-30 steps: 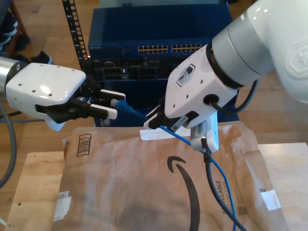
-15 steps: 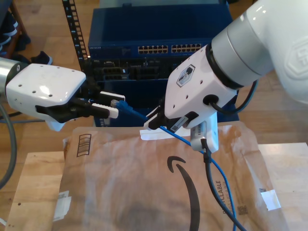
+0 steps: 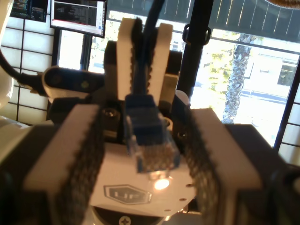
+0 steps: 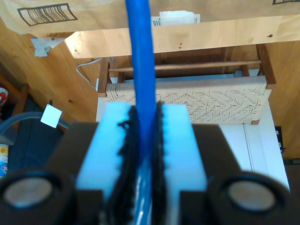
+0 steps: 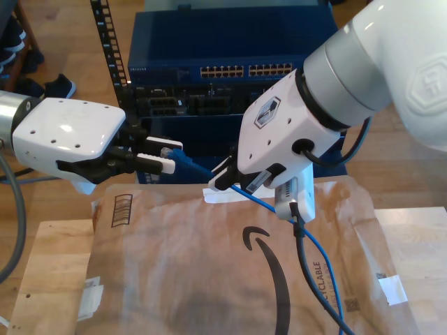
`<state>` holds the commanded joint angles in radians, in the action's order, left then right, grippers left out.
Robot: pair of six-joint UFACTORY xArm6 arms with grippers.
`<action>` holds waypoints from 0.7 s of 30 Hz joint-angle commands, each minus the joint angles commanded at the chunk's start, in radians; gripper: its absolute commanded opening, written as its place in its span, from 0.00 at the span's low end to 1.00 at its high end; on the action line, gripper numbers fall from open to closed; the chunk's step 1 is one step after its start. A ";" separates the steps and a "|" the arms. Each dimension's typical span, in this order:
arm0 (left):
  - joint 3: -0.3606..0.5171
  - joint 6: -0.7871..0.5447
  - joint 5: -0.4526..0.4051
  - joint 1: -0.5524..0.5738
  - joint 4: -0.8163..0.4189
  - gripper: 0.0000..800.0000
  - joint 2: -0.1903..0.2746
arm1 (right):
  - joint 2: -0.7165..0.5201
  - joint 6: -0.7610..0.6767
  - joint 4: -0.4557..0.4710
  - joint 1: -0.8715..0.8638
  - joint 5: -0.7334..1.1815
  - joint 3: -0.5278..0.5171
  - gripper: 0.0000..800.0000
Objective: Grab the cable and plug it in
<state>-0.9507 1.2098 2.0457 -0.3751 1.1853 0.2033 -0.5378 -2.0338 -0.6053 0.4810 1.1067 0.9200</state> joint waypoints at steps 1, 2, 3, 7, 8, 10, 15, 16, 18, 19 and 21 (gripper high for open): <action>0.000 0.000 0.000 -0.002 0.000 0.26 0.002 | 0.000 0.000 0.000 0.000 0.000 0.000 0.00; 0.000 0.000 0.000 0.000 -0.002 0.26 0.002 | 0.000 0.000 -0.002 0.000 0.000 0.000 0.00; 0.000 0.000 0.000 0.000 -0.002 0.25 0.002 | 0.000 0.000 0.000 0.000 -0.002 0.000 0.00; 0.003 0.000 -0.014 -0.002 -0.002 0.20 0.003 | 0.000 0.000 0.000 0.000 0.000 0.000 0.00; 0.005 0.000 -0.018 -0.002 -0.002 0.19 0.003 | 0.000 0.000 0.000 0.000 0.000 0.000 0.00; 0.005 0.000 -0.021 -0.002 -0.002 0.15 0.003 | 0.000 0.000 0.000 0.000 0.000 0.000 0.00; 0.005 -0.020 -0.025 -0.002 0.000 0.05 0.003 | 0.003 0.000 0.000 0.000 0.000 -0.002 0.00; 0.005 -0.020 -0.025 -0.002 0.000 0.04 0.003 | 0.003 0.000 0.000 0.000 0.000 -0.002 0.00; 0.005 -0.020 -0.026 -0.002 0.000 0.04 0.005 | 0.003 0.000 0.000 0.000 0.000 -0.002 0.01; 0.005 -0.020 -0.025 -0.002 0.000 0.00 0.006 | 0.003 0.000 0.000 0.000 -0.002 -0.002 0.03; 0.005 -0.012 -0.018 -0.002 -0.002 0.00 0.006 | 0.003 0.003 -0.003 0.000 -0.002 -0.003 0.31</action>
<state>-0.9461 1.1976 2.0273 -0.3767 1.1838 0.2094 -0.5347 -2.0307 -0.6084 0.4810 1.1051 0.9170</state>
